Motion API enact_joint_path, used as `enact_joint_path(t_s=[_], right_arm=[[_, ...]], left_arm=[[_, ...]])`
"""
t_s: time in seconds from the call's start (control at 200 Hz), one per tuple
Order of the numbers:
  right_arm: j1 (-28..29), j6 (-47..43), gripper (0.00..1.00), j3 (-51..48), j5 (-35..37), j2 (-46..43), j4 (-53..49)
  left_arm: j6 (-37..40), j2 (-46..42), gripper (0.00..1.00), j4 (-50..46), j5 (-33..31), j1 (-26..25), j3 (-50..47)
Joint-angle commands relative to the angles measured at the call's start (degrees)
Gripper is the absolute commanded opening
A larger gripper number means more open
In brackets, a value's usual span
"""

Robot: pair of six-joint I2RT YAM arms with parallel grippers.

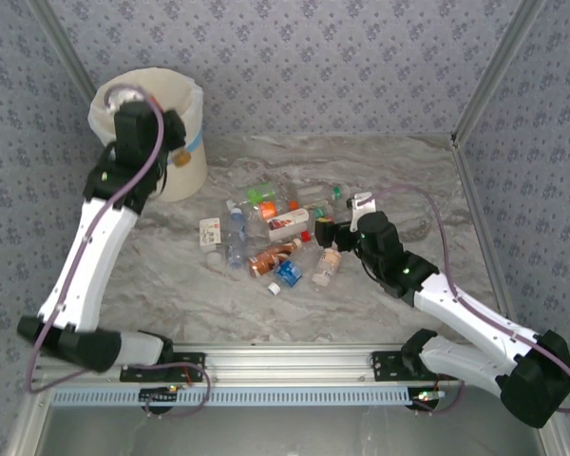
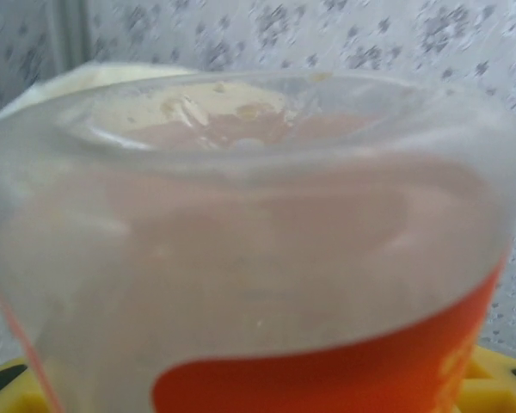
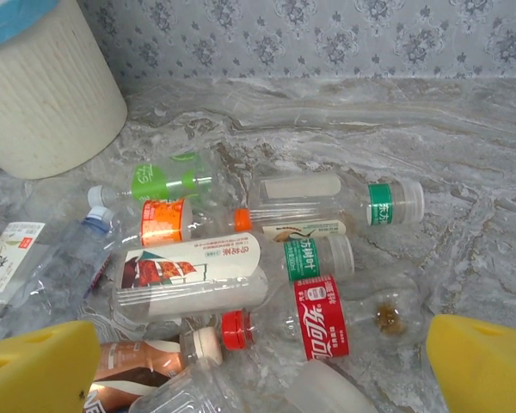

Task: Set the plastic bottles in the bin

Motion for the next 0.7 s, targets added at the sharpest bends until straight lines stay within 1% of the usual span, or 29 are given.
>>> enact_joint_path(t_s=[0.0,0.075,0.15,0.2,0.295,0.335,0.405,0.49,0.54,0.56,0.59,0.61,0.695], right_arm=[[0.1,0.6,1.0,1.7,0.2,-0.4,1.8],[0.0,0.6,1.0,1.8,0.3,-0.7,1.8],[0.0,0.6,1.0,1.8,0.3,-1.3,1.6],[0.1,0.4,1.0,1.7,-0.1,-1.6,1.5],[0.1,0.0,1.0,1.5,-1.7,-2.5,1.6],[0.2,-0.2,1.0,1.4,-2.2,-2.8,1.6],[0.3,-0.2,1.0,1.5,-2.1,-3.2,1.3],[0.5,0.0,1.0,1.6,-1.9,-3.7,0.3],[0.5,0.1,1.0,1.6,-1.9,-4.0,-0.1],[0.5,0.2,1.0,1.5,-1.9,-4.0,-0.4],[0.5,0.4,1.0,1.6,-1.7,-4.1,-0.8],[0.5,0.6,1.0,1.6,-1.6,-4.1,-1.2],[0.5,1.5,1.0,2.0,-0.8,-3.8,-3.4]], left_arm=[[8.0,6.3,0.0,-1.9,2.1,3.3,11.0],[8.2,10.1,0.0,1.0,1.3,5.5,14.7],[6.9,13.7,0.0,2.8,2.6,8.2,17.3],[5.4,16.9,0.0,1.8,4.0,9.9,20.4],[4.2,24.5,0.0,-2.8,6.5,12.4,30.1],[4.3,28.2,0.05,-4.6,6.7,13.2,34.7],[4.1,35.3,0.07,-10.2,7.6,14.3,43.6],[2.1,44.9,0.08,-18.3,12.8,16.0,58.0],[0.9,50.1,0.13,-22.6,15.2,16.6,65.6],[0.5,51.6,0.17,-23.9,15.6,16.7,67.9],[0.0,53.2,0.26,-25.3,15.9,16.9,70.0],[-0.4,53.9,0.29,-25.9,15.9,16.9,70.6],[-1.6,54.5,0.35,-25.3,16.7,17.2,68.2]])
